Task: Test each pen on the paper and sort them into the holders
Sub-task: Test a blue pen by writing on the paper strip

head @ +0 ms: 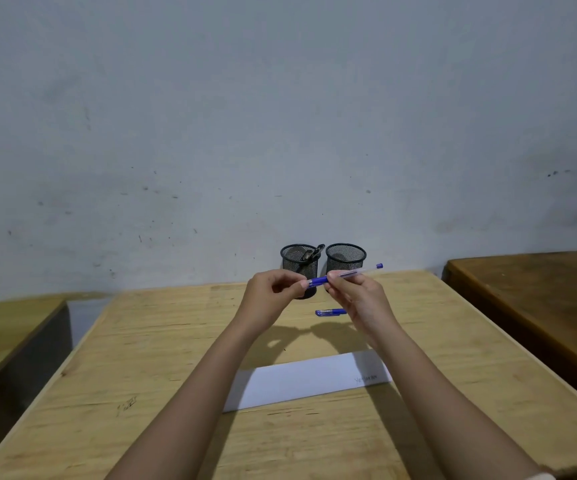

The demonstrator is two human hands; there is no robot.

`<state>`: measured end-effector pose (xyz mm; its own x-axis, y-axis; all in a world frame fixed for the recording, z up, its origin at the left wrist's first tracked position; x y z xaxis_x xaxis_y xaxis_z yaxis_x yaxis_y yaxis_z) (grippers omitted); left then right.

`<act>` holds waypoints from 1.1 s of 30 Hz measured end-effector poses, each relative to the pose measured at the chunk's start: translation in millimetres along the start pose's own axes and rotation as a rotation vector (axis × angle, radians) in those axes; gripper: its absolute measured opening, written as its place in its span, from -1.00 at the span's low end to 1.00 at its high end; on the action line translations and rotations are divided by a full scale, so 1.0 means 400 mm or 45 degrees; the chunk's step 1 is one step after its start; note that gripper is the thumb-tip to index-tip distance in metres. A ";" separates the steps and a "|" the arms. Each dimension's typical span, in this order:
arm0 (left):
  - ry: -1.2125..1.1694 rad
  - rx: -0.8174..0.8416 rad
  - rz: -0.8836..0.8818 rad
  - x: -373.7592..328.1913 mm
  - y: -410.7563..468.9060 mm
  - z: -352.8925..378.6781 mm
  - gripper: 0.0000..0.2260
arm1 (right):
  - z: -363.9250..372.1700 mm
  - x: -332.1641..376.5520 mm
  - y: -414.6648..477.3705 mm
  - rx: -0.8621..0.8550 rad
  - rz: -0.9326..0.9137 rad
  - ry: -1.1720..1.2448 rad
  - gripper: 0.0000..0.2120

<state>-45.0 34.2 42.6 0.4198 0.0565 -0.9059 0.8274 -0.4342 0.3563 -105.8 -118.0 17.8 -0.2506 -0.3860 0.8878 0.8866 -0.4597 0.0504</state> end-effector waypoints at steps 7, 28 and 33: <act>-0.041 0.070 -0.079 0.004 -0.013 0.001 -0.94 | 0.002 0.017 -0.011 0.092 -0.065 -0.135 -0.93; 0.145 -0.089 0.020 0.000 -0.009 0.018 -0.91 | -0.021 -0.008 -0.015 -0.078 -0.085 0.032 -0.94; 0.239 -0.035 0.039 -0.002 -0.014 0.047 -0.88 | -0.038 -0.004 -0.009 -0.157 -0.077 -0.079 -0.98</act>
<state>-56.9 19.6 37.2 0.5051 0.2111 -0.8368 0.8218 -0.4140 0.3916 -114.3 -127.9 9.1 -0.2741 -0.3066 0.9115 0.8152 -0.5769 0.0511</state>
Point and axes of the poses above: each hand's wrist, its own y-axis towards the middle knuckle, its own z-axis out of the palm, x = y × z, the point moved 7 cm from there along y, towards the middle knuckle, and after that the axes turned 2 degrees about -x, right-handed, at the moved point
